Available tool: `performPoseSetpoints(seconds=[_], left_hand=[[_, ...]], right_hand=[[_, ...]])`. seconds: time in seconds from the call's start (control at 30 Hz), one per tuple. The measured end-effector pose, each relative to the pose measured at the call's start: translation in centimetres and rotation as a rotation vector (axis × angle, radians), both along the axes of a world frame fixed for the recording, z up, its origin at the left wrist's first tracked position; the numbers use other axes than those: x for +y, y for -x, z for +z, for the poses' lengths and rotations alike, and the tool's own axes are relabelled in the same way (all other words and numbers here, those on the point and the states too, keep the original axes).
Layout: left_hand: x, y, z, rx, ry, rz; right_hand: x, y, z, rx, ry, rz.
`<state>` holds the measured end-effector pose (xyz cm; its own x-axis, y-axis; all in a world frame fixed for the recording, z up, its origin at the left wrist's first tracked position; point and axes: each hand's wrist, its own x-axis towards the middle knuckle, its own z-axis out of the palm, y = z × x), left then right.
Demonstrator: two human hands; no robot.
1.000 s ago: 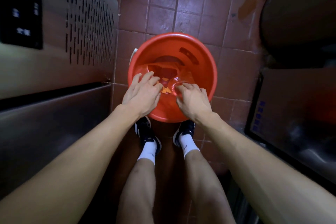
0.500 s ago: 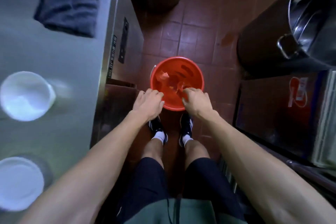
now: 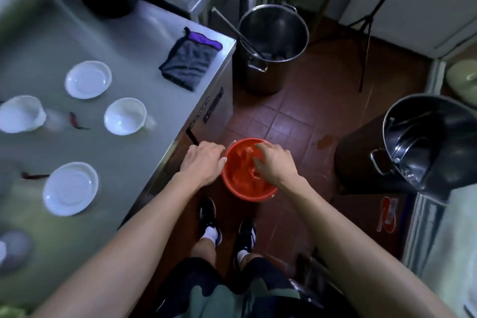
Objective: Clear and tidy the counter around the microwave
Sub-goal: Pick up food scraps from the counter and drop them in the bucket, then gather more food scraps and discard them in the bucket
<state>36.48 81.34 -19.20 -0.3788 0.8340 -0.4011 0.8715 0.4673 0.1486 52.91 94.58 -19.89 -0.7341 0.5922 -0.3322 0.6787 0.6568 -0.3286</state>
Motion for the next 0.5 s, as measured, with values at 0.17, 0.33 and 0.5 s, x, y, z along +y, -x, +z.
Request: performPoseSetpoints(seconds=[0.17, 0.33, 0.5], left_hand=[[-3.6, 1.7, 4.9, 0.052, -0.111, 0.166], [-9.9, 3.1, 8.0, 0.072, -0.185, 0.332], [-18.3, 4.6, 10.1, 0.094, -0.219, 0.515]], right_hand=[[-1.3, 4.1, 4.1, 0.119, -0.042, 0.146], [-5.2, 8.5, 7.4, 0.186, -0.072, 0.293], [-12.5, 13.4, 9.2, 0.196, -0.040, 0.452]])
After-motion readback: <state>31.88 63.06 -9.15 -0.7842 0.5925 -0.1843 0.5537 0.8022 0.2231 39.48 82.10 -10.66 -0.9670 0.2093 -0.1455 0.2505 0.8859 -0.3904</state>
